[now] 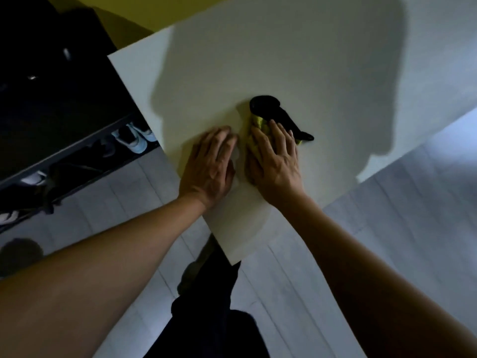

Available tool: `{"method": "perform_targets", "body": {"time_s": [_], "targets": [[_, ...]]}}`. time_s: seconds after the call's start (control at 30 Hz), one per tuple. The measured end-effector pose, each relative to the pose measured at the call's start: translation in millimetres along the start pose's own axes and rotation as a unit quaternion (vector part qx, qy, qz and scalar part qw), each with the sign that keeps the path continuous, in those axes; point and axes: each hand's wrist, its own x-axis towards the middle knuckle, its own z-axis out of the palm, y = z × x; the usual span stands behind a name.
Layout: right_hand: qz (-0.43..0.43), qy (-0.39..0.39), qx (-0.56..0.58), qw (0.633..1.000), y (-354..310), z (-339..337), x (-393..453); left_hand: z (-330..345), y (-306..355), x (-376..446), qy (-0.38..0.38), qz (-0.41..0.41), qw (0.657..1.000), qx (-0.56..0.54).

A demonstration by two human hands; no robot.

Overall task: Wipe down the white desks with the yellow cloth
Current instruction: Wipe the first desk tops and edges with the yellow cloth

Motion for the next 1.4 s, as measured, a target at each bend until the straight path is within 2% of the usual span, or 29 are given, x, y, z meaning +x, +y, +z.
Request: {"method": "perform_targets", "body": {"time_s": [0.13, 0.3, 0.4, 0.6, 0.7, 0.77, 0.87, 1.03, 1.27, 1.33, 1.4], "targets": [[-0.06, 0.017, 0.015, 0.998, 8, -6, 1, -2, 0, 0, -0.014, -0.007, 1.0, -0.002], [-0.065, -0.001, 0.03, 0.997, 8, -8, 5, -4, 0, -2, -0.019, -0.002, 1.0, 0.007], [-0.109, -0.001, 0.044, 0.993, 16, -12, 16, -1, 2, -6, -0.012, -0.007, 1.0, 0.003], [-0.212, -0.057, 0.029, 0.975, 35, -23, 51, 10, 38, -32, 0.023, -0.124, 0.992, -0.007], [-0.253, -0.045, 0.037, 0.966, 38, -23, 56, 23, 74, -47, 0.035, -0.202, 0.979, -0.026], [-0.279, -0.051, 0.051, 0.957, 42, -25, 60, 30, 109, -45, 0.04, -0.284, 0.958, -0.032], [-0.307, -0.122, 0.023, 0.944, 53, -30, 71, 39, 157, -32, 0.069, -0.396, 0.916, -0.015], [-0.403, -0.169, -0.015, 0.899, 67, -30, 93, 56, 215, -23, 0.108, -0.563, 0.82, 0.003], [-0.53, -0.147, -0.015, 0.835, 43, -27, 132, 85, 241, -9, 0.175, -0.68, 0.712, -0.018], [-0.553, -0.187, 0.031, 0.812, 15, -30, 139, 90, 236, 1, 0.2, -0.697, 0.688, -0.028], [-0.592, -0.231, 0.063, 0.769, -23, -30, 133, 95, 232, 9, 0.22, -0.71, 0.668, -0.022]]}}
